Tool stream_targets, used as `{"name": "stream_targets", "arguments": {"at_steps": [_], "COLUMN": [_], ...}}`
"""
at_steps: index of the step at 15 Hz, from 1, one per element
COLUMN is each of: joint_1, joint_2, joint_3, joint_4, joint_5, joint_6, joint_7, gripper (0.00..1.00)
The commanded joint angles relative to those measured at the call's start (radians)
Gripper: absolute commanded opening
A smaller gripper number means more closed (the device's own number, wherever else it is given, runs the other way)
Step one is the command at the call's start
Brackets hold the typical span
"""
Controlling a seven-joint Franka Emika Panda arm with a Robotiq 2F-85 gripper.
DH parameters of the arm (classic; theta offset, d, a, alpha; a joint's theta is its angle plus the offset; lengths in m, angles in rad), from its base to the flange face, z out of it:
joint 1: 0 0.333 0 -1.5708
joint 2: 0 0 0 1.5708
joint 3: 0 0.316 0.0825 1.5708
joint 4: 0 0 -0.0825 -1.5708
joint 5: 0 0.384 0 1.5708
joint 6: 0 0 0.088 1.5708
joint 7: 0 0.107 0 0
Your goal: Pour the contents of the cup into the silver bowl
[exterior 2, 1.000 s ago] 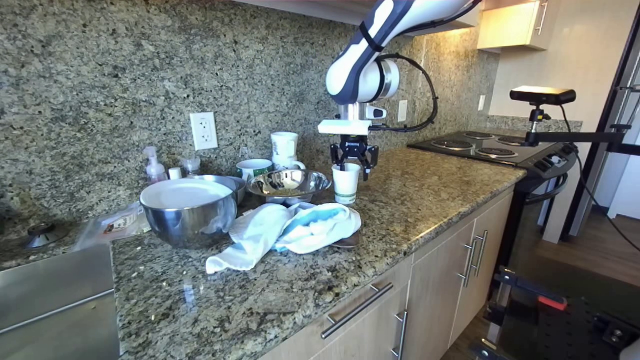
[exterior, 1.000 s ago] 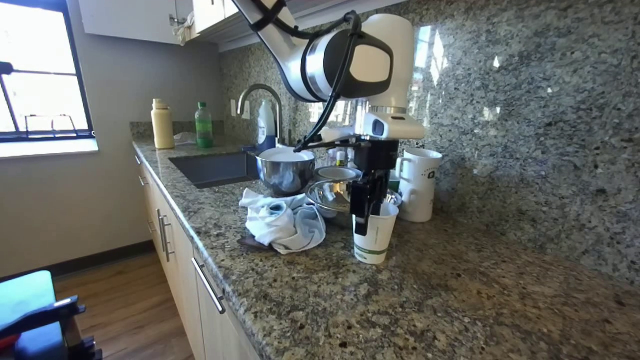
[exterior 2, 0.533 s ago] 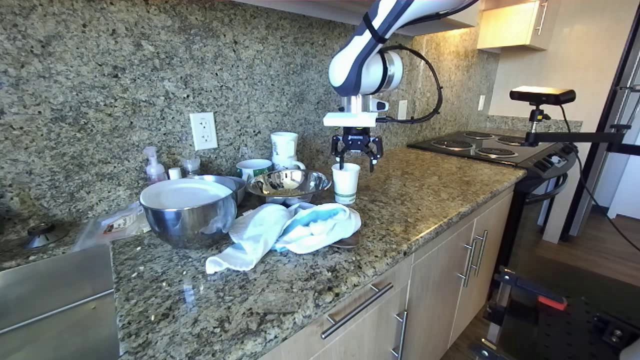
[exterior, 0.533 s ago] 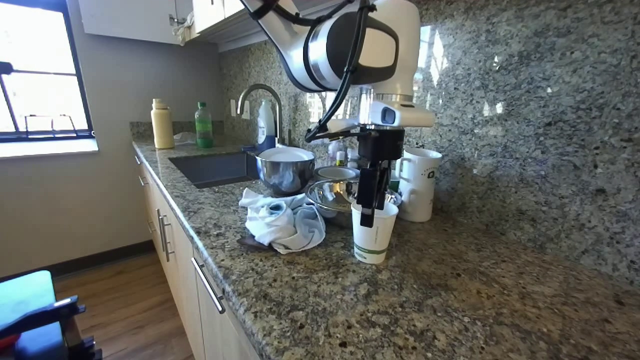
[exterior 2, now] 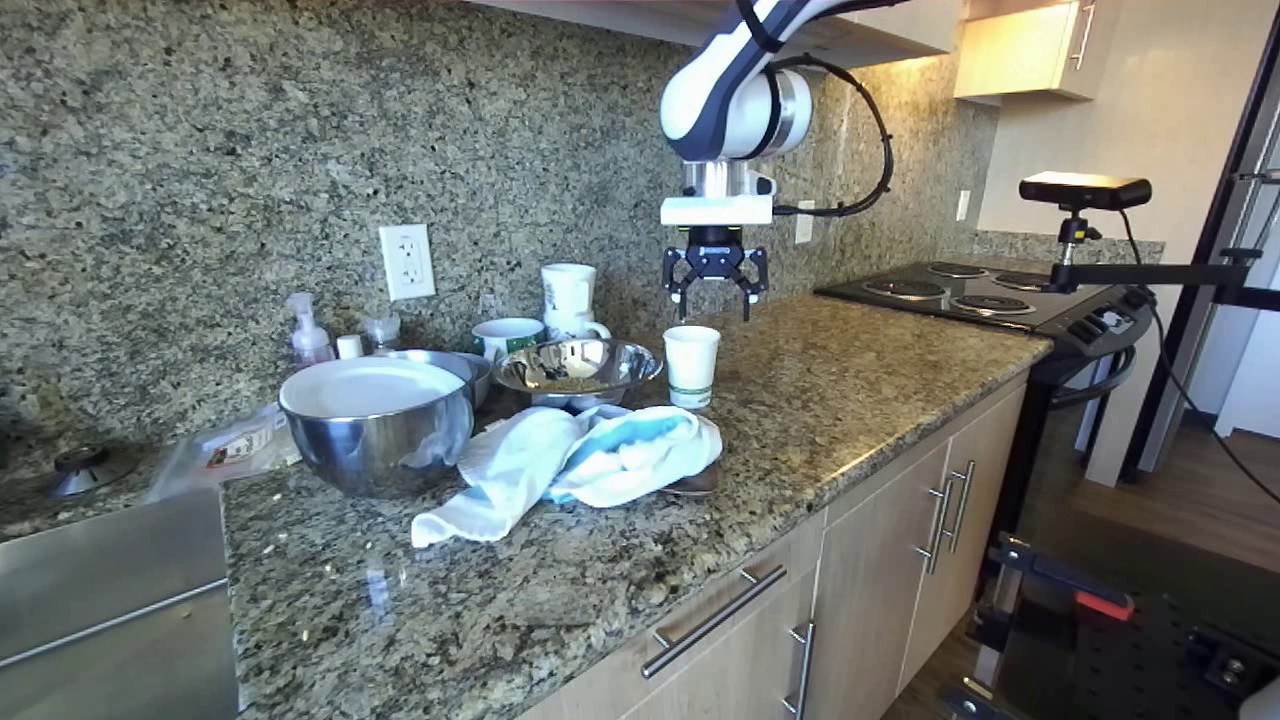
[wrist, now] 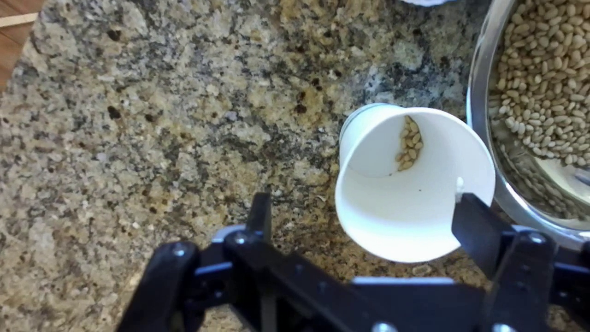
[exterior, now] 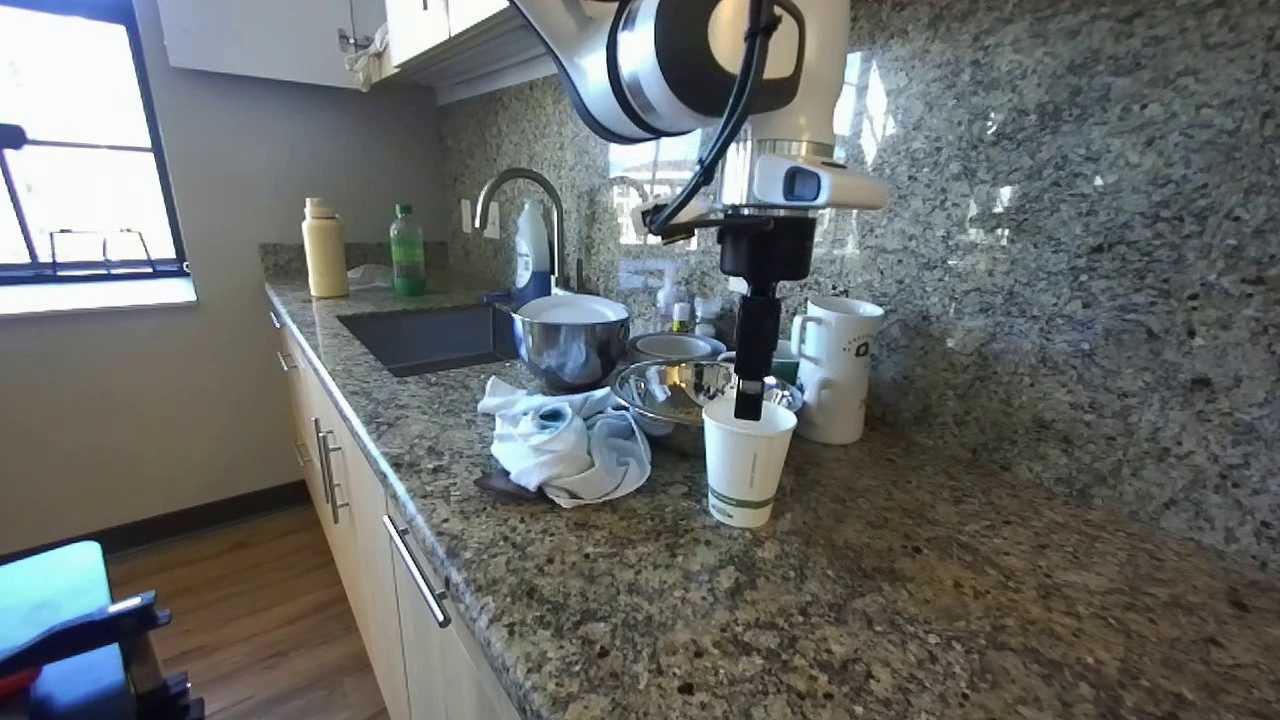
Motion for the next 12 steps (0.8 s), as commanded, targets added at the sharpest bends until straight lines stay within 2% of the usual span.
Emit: {"name": "stream_targets", "arguments": {"at_steps": [1, 6, 8, 12], "joint_1": [-0.006, 0.006, 0.008, 0.005], "joint_2": [-0.043, -0.060, -0.062, -0.033], "joint_3": [0.009, 0.001, -0.001, 0.000], "joint_4": [-0.003, -0.002, -0.007, 0.009], "joint_5": [-0.013, -0.083, -0.121, -0.129], "joint_6": [-0.074, -0.135, -0.125, -0.107], "joint_7": [-0.145, -0.320, -0.363, -0.348], "gripper": [1.00, 1.00, 1.00, 1.00]}}
